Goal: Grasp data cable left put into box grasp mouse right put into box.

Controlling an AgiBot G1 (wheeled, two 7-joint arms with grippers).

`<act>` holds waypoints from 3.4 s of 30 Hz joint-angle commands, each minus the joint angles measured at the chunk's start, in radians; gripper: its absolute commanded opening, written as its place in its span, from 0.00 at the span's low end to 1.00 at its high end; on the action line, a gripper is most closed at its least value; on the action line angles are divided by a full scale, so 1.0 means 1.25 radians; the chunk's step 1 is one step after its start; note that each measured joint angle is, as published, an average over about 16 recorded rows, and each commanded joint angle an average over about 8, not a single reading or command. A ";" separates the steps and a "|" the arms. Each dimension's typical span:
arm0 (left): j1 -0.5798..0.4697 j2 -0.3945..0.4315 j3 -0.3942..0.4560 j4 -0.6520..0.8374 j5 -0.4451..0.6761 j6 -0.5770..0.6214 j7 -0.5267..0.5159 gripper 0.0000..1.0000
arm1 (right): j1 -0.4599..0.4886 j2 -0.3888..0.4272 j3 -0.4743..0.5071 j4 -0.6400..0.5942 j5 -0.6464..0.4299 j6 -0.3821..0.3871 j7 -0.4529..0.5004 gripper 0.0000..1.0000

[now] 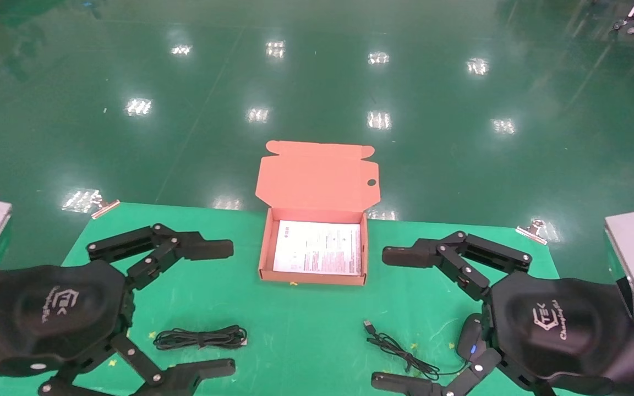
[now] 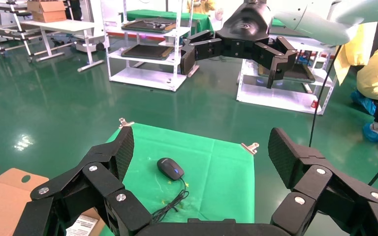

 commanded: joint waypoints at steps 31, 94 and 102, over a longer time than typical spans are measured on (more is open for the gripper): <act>-0.003 -0.002 0.006 -0.002 0.015 0.000 0.001 1.00 | -0.001 0.004 -0.001 -0.002 -0.005 0.002 0.001 1.00; -0.284 0.340 0.432 0.325 0.957 -0.150 -0.045 1.00 | 0.304 -0.189 -0.593 -0.031 -0.863 0.189 0.009 1.00; -0.298 0.385 0.427 0.478 0.951 -0.188 -0.013 1.00 | 0.286 -0.237 -0.598 -0.123 -0.871 0.231 -0.008 1.00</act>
